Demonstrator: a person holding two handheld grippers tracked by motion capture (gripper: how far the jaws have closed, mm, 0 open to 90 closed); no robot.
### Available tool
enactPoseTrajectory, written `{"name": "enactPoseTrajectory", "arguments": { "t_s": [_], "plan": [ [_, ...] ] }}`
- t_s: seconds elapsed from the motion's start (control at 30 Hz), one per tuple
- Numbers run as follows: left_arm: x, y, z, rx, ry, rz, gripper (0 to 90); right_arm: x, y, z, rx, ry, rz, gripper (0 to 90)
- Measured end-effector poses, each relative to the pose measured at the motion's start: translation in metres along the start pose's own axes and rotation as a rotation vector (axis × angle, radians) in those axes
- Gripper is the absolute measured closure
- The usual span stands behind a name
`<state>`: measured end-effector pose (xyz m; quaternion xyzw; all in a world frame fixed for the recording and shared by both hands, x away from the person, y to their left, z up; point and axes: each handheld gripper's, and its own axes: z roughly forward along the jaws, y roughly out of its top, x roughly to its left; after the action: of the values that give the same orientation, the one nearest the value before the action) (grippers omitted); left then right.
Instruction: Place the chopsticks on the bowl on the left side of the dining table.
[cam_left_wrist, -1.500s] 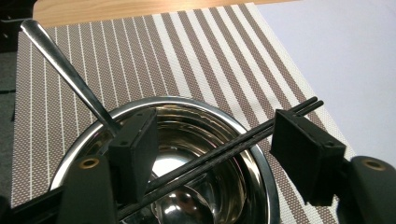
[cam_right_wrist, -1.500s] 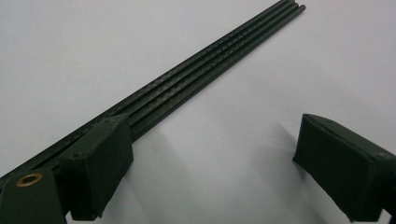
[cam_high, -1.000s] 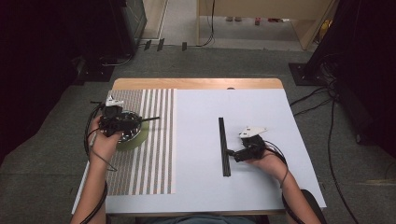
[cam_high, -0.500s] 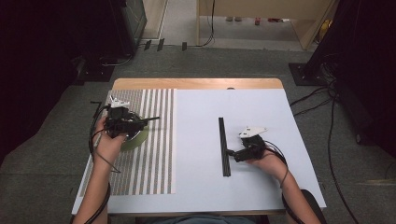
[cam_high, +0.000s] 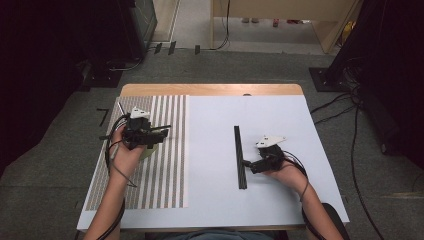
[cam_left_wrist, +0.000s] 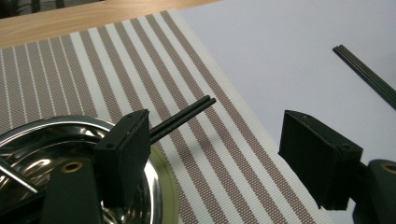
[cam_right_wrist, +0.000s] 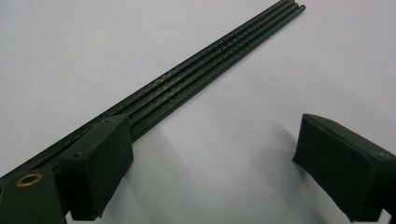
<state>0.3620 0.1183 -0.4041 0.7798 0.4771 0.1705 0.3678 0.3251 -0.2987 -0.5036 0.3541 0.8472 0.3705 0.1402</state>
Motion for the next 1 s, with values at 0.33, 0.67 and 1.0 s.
{"name": "enactPoseTrajectory", "arguments": {
  "t_s": [0.33, 0.67, 1.0],
  "plan": [
    [-0.013, 0.000, 0.005, -0.015, -0.013, 0.034, 24.4, 0.000, 0.000, 0.000, 0.000, 0.000, 0.000, 10.9],
    [-0.027, -0.002, 0.014, -0.025, -0.035, 0.056, 24.0, 0.000, 0.000, 0.000, 0.000, 0.000, 0.000, 10.9],
    [-0.035, -0.004, 0.020, -0.037, -0.047, 0.064, 23.5, 0.000, 0.000, 0.000, 0.000, 0.000, -0.001, 10.9]
  ]
}}
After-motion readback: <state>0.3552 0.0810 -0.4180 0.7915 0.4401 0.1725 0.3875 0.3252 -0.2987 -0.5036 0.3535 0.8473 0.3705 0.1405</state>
